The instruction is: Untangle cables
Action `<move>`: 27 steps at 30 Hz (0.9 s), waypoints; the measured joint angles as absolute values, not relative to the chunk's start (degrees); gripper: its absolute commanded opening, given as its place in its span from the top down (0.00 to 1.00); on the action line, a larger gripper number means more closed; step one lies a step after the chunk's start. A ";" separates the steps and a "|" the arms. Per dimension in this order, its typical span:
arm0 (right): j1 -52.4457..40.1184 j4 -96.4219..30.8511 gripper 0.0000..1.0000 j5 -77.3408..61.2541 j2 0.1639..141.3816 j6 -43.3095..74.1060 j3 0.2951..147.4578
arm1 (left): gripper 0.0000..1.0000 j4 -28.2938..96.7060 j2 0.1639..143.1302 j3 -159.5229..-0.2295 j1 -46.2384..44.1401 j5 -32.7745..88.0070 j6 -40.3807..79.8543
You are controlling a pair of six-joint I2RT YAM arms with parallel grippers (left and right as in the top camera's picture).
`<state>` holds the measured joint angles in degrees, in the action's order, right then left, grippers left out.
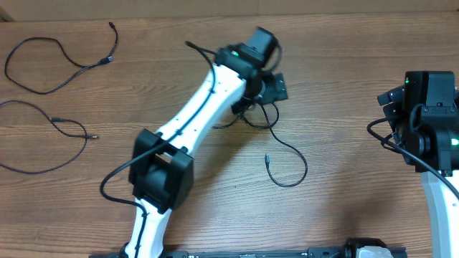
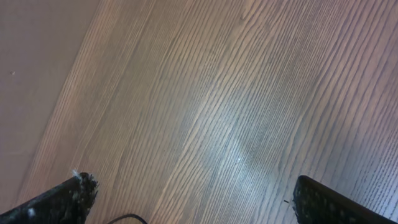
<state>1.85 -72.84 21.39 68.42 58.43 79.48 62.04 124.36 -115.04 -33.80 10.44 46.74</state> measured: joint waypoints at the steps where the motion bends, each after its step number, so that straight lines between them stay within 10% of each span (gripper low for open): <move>1: 1.85 -72.88 0.00 21.41 68.42 58.43 79.48 | 0.00 61.87 124.73 -115.04 -34.96 9.54 48.69; 11: 1.85 -72.84 0.00 21.41 68.42 58.43 79.48 | 0.25 61.25 127.48 -115.04 -37.78 3.38 58.78; 16: 1.85 -72.84 0.00 21.39 68.42 58.46 79.48 | 0.96 61.23 131.31 -115.02 -37.76 1.48 58.59; 27: 1.85 -72.84 0.00 21.39 68.42 58.46 79.48 | 0.96 73.91 126.37 -123.33 -36.23 -3.18 50.41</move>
